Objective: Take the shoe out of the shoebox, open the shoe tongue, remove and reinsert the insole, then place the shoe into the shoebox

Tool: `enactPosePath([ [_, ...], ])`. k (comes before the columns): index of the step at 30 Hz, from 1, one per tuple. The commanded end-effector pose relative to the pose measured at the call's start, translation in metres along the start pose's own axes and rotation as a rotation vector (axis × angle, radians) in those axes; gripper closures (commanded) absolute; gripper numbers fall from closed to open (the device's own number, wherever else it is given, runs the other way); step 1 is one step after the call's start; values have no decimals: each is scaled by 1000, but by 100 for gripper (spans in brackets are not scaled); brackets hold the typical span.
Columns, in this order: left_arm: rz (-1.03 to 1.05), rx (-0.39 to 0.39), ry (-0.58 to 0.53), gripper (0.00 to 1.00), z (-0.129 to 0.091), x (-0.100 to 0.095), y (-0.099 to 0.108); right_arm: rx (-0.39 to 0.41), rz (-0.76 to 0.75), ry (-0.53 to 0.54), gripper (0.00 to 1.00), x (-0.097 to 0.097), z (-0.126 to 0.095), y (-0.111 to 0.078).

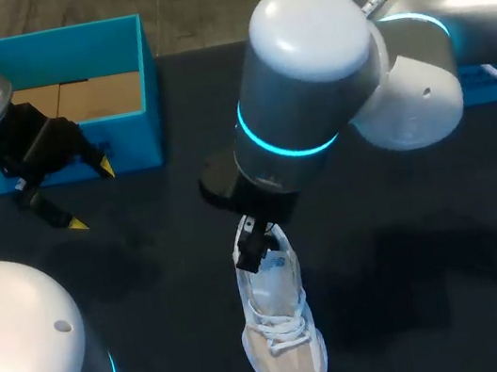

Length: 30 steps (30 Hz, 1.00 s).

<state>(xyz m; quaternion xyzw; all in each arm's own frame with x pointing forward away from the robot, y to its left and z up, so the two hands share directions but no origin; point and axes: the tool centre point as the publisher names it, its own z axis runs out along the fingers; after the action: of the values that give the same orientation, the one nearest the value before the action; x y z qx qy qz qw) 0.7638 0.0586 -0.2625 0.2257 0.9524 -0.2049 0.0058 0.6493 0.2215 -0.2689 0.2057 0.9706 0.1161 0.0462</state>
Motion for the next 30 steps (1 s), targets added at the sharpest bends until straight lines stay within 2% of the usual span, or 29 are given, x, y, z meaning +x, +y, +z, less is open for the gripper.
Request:
enactPosePath([
  [1, 5, 2, 1, 0, 0, 0, 0, 21, -91, 3, 0, -9, 3, 5],
  [9, 44, 36, 22, 0, 0, -8, 9, 63, -230, -56, 0, -26, 7, 16],
  [13, 52, 42, 29, 0, 1, -12, 11, 41, -280, -60, 0, -36, 13, 17],
  [15, 43, 40, 33, 0, 1, -15, 12, 58, -282, -60, 0, -45, 20, 16],
  [21, -64, 48, 24, 0, -1, -21, 16, 59, -298, -58, 0, -54, 30, 19],
  [25, -189, 6, -1, 0, -4, -23, 20, 60, -322, -59, 0, -57, 37, 22],
  [27, -247, -51, -19, 0, -5, -23, 21, 62, -337, -64, 0, -59, 41, 23],
  [30, -325, -92, -28, 0, -6, -24, 22, 67, -352, -67, 0, -61, 45, 24],
])
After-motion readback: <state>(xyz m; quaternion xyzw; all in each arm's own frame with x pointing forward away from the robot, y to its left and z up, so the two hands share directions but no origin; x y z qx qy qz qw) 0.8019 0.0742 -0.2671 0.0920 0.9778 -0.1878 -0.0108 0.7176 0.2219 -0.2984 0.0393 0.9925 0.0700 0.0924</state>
